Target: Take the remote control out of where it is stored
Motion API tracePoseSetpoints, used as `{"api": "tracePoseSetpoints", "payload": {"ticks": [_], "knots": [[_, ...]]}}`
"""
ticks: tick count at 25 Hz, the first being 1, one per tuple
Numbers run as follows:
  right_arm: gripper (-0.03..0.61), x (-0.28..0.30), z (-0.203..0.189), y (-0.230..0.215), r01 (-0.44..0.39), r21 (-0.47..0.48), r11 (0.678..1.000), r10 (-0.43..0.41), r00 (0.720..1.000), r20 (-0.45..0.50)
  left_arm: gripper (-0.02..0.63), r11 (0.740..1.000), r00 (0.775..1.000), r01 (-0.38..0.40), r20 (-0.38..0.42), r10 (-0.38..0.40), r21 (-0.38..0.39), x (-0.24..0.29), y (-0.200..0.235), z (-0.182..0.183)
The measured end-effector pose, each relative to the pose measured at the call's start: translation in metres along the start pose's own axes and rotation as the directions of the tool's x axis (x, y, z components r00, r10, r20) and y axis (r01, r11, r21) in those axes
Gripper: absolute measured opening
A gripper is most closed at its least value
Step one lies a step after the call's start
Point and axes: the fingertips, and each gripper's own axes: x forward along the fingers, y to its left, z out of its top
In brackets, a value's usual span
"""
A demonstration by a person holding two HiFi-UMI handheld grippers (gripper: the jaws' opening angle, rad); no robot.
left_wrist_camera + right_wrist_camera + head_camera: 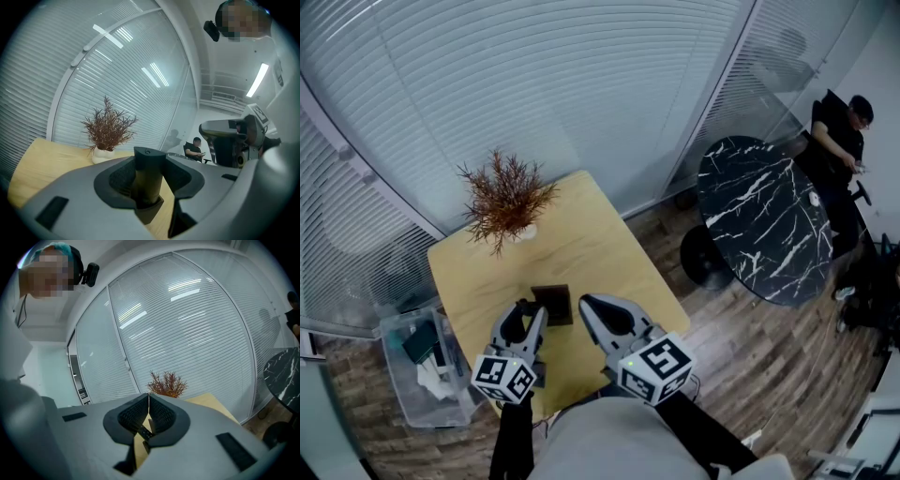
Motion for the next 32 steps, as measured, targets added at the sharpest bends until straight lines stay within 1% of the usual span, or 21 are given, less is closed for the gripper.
{"api": "tracePoseSetpoints", "payload": {"ticks": [32], "knots": [[0.005, -0.003, 0.0, 0.004, -0.007, -0.004, 1.0, 0.007, 1.0, 0.003, 0.186, 1.0, 0.999, 0.01, 0.038, -0.009, -0.003, -0.008, -0.007, 0.013]]}}
